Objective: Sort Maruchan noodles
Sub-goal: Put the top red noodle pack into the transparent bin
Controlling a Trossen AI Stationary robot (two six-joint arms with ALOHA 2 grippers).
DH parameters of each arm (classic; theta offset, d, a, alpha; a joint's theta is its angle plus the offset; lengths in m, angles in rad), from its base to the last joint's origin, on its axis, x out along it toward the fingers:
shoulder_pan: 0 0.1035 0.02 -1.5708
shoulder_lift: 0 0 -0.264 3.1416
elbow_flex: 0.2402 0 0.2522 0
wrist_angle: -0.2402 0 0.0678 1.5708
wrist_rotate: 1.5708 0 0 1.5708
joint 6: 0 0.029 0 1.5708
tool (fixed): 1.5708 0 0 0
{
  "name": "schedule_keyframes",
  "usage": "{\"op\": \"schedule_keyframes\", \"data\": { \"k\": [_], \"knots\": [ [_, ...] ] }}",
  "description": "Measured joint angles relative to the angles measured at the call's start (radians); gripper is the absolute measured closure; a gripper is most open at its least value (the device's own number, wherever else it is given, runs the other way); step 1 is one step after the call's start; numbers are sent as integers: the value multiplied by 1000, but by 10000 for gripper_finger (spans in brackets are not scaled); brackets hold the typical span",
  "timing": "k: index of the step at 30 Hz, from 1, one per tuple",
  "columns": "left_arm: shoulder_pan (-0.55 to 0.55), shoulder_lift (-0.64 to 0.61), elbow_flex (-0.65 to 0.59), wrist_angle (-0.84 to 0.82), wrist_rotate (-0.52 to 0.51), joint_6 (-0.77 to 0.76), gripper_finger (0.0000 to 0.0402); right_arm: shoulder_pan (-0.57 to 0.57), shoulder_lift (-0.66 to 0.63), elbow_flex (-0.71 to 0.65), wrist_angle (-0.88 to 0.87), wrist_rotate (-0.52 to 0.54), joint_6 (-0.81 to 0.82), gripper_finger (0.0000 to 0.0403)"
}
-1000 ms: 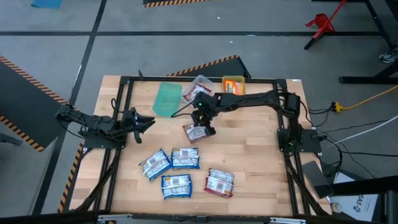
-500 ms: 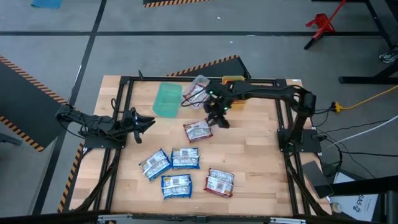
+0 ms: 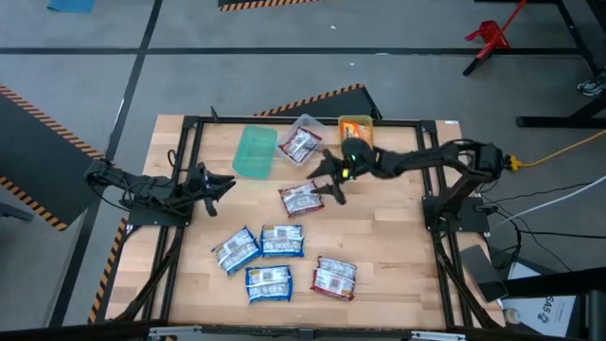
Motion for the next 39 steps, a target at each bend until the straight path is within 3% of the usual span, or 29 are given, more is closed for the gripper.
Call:
{"op": "schedule_keyframes", "data": {
  "k": [3,6,16,39],
  "knots": [
    [0,0,0,0,2,-20,311,62,29,-8,44,104,-188,173],
    [0,0,0,0,7,-31,311,75,73,11,44,166,-226,173],
    [0,0,0,0,-3,-22,311,81,240,106,43,75,-219,173],
    [0,0,0,0,-5,-14,311,79,367,139,56,120,-156,173]
  ]
}}
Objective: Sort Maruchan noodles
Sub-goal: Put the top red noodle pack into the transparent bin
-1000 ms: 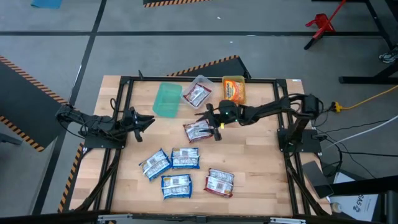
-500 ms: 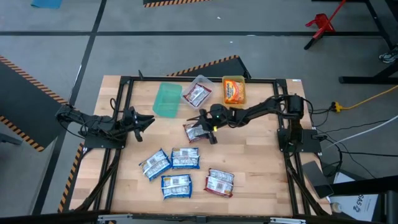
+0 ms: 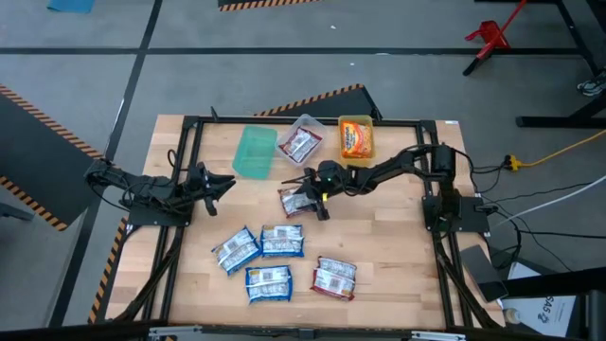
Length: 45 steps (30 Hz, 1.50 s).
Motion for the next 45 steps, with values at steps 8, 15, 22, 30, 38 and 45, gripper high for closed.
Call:
{"op": "schedule_keyframes", "data": {
  "k": [8,15,22,30,38,45],
  "knots": [
    [0,0,0,0,-6,0,311,0,12,1,9,-51,32,173],
    [0,0,0,0,-8,1,311,8,22,0,-5,-20,7,190],
    [0,0,0,0,-8,1,311,8,24,-1,-17,-1,-7,285],
    [0,0,0,0,-8,19,311,9,23,-1,-45,20,-20,370],
    [0,0,0,0,-8,19,311,8,23,-2,-29,133,24,401],
    [0,0,0,0,-8,19,311,7,10,-4,-6,143,61,403]
  ]
}}
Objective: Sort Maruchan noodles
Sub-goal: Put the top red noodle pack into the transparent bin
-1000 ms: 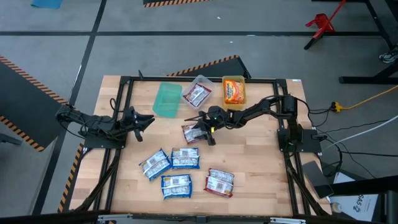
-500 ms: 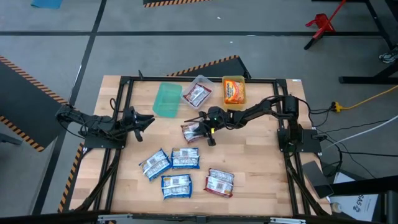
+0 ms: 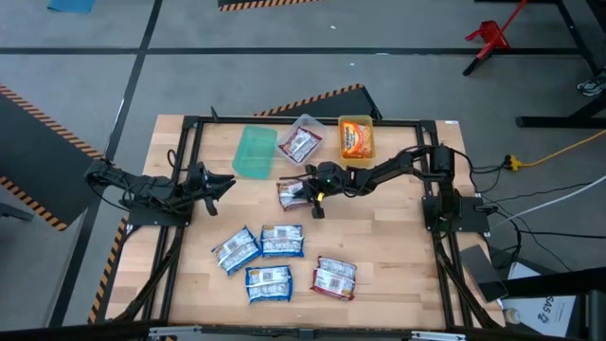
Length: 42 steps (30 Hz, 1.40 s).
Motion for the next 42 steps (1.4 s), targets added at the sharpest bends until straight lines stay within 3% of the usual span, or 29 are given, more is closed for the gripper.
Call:
{"op": "schedule_keyframes", "data": {
  "k": [23,27,36,39,42],
  "knots": [
    [0,0,0,0,0,8,311,-4,-130,-1,-28,13,101,396],
    [0,0,0,0,0,8,311,-9,-131,-1,-52,-36,80,351],
    [0,0,0,0,0,31,311,-17,-131,-18,-127,-55,-7,160],
    [0,0,0,0,-3,32,311,-41,-132,-54,-102,-76,-12,137],
    [0,0,0,0,-14,32,311,-75,-131,-125,19,-117,-1,141]
  ]
}}
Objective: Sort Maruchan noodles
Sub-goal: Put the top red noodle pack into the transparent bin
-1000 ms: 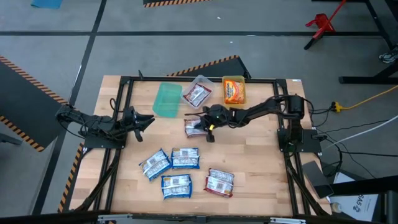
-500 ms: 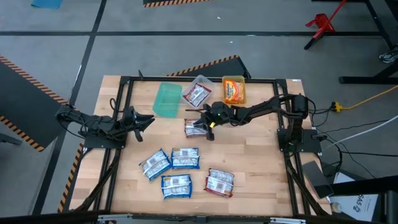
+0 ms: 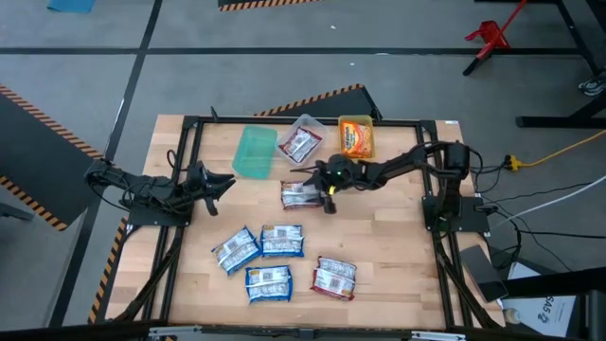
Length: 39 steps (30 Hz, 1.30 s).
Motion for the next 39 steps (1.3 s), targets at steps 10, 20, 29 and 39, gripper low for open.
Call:
{"op": "schedule_keyframes", "data": {
  "k": [10,20,29,39],
  "knots": [
    [0,0,0,-3,-57,-1,311,-9,73,-150,391,-35,34,179],
    [0,0,0,-3,-58,-7,311,42,170,-52,385,15,20,180],
    [0,0,0,-3,-58,-7,311,44,253,-23,417,92,85,212],
    [0,0,0,-3,-57,-9,311,43,254,-24,424,181,110,367]
  ]
}}
